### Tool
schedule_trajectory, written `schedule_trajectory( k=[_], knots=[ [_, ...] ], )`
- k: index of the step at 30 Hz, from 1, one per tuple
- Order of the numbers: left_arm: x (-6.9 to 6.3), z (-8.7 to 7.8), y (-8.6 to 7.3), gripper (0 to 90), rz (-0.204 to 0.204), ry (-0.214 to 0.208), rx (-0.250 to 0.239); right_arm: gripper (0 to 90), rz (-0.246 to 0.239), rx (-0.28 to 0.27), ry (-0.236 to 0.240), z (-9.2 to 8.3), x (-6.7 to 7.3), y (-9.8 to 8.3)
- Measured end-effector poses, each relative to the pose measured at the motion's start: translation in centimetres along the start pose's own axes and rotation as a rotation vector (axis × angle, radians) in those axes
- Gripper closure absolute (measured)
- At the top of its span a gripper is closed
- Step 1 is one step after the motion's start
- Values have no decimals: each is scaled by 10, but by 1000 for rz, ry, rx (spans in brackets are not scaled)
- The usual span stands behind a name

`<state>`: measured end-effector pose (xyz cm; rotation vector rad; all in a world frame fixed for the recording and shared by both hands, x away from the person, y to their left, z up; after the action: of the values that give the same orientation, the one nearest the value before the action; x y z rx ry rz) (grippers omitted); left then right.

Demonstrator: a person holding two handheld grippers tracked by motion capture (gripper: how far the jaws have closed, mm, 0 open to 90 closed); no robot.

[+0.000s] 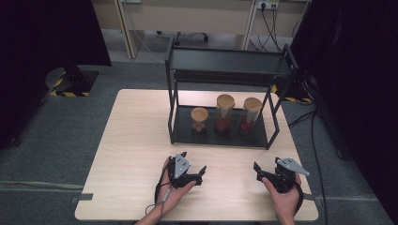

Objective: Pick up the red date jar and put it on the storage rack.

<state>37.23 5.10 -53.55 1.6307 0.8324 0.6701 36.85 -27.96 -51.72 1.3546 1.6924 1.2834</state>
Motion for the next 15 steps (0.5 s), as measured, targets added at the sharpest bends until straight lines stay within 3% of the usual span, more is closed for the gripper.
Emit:
schedule_trajectory(
  k=[15],
  knots=[
    [0, 0, 0, 79, -1, 0, 0, 52, 6, 8, -12, -3, -4, -10]
  ],
)
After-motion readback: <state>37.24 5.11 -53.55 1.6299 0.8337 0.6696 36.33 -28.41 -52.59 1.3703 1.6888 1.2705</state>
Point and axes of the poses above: each handheld gripper's, and its own axes: z roughly forward along the jaws, y roughly out of its top, x roughly to its left, the point moved 3 cm from there along z, roughly forward along the jaws, and after that the axes turned 8 degrees about -x, right-handed, at the moved point
